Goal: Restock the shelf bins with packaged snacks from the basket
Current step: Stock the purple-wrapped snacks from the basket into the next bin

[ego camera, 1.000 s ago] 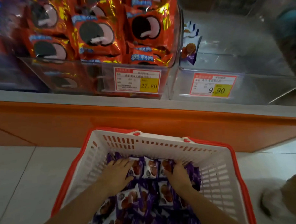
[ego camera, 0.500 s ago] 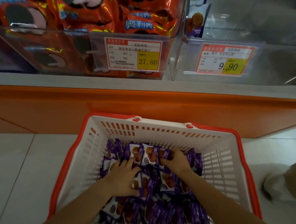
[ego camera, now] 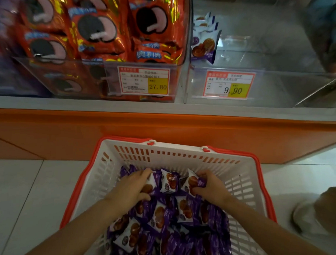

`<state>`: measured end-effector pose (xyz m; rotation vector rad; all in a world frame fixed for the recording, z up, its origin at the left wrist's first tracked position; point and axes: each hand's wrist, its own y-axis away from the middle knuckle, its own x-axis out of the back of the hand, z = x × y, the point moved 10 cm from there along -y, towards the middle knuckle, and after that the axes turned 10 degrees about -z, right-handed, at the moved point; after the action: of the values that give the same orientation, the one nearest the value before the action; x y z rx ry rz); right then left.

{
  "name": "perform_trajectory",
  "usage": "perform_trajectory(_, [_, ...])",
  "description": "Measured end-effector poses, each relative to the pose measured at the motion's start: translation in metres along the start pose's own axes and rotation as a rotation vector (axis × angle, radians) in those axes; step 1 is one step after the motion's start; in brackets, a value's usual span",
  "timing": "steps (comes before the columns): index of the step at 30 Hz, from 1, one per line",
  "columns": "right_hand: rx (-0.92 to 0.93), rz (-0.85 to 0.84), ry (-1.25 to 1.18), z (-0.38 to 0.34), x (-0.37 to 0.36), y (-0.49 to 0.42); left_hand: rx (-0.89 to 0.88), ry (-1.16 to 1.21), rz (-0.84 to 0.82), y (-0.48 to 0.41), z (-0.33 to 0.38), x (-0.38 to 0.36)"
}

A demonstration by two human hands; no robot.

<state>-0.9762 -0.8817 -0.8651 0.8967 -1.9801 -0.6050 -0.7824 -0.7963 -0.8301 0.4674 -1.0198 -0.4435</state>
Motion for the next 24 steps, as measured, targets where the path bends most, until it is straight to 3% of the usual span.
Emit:
perform_trajectory(6, [0.175, 0.02, -0.009, -0.04, 0.022, 0.049, -0.019, 0.252, 0.15, 0.027, 0.025, 0.053])
perform_trajectory(9, [0.313, 0.123, -0.063, -0.07, 0.049, 0.088, -0.042, 0.303, 0.23, 0.047, 0.043, 0.079])
perform_trajectory(13, [0.516, 0.282, -0.137, -0.117, 0.099, 0.145, -0.214, 0.195, 0.488, 0.086, 0.098, 0.142])
perform_trajectory(18, [0.744, 0.38, -0.408, -0.165, 0.164, 0.2, -0.453, 0.167, 0.879, 0.147, 0.149, 0.228])
perform_trajectory(21, [0.864, 0.508, -0.412, -0.191, 0.2, 0.215, -0.456, 0.154, 1.044, 0.162, 0.156, 0.266])
perform_trajectory(24, [0.867, 0.625, -0.362, -0.21, 0.227, 0.206, -0.365, 0.264, 1.11, 0.159, 0.146, 0.286])
